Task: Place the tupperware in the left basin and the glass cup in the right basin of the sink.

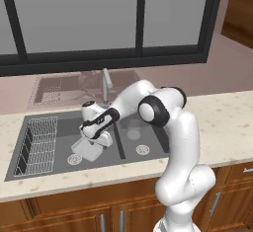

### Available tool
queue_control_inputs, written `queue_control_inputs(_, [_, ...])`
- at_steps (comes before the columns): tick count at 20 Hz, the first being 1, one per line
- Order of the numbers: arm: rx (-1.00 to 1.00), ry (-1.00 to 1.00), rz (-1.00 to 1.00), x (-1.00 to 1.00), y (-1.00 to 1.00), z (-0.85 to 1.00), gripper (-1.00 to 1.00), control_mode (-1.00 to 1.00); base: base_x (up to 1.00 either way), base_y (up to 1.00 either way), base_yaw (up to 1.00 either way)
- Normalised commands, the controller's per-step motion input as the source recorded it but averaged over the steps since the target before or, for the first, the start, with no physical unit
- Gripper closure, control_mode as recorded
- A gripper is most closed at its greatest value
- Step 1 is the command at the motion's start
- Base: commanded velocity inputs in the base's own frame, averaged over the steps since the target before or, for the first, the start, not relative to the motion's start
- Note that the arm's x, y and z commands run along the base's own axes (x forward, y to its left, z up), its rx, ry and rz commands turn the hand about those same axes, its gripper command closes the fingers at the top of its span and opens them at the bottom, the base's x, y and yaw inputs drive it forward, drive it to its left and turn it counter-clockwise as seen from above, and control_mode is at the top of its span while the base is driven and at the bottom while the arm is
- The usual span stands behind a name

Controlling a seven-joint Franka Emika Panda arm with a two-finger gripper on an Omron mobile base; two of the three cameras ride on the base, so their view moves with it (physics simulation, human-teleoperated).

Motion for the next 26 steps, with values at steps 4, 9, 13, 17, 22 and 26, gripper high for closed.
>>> queue_control_inputs(4, [0.0,-0.05,0.0,-0.24,-0.22,0.37,-1.0,-1.0,0.0,0.0,0.0])
queue_control_inputs(9, [0.0,-0.05,0.0,-0.38,-0.29,0.36,-1.0,-1.0,0.0,0.0,0.0])
queue_control_inputs(13, [0.0,-0.05,0.0,-0.43,-0.39,0.37,-1.0,-1.0,0.0,0.0,0.0])
queue_control_inputs(17, [0.0,-0.05,0.0,-0.43,-0.4,0.41,-1.0,-1.0,0.0,0.0,0.0])
queue_control_inputs(22, [0.0,-0.04,0.0,-0.44,-0.4,0.47,-1.0,-1.0,0.0,0.0,0.0])
queue_control_inputs(26, [0.0,-0.01,0.0,-0.38,-0.34,0.55,-1.0,-1.0,0.0,0.0,0.0])
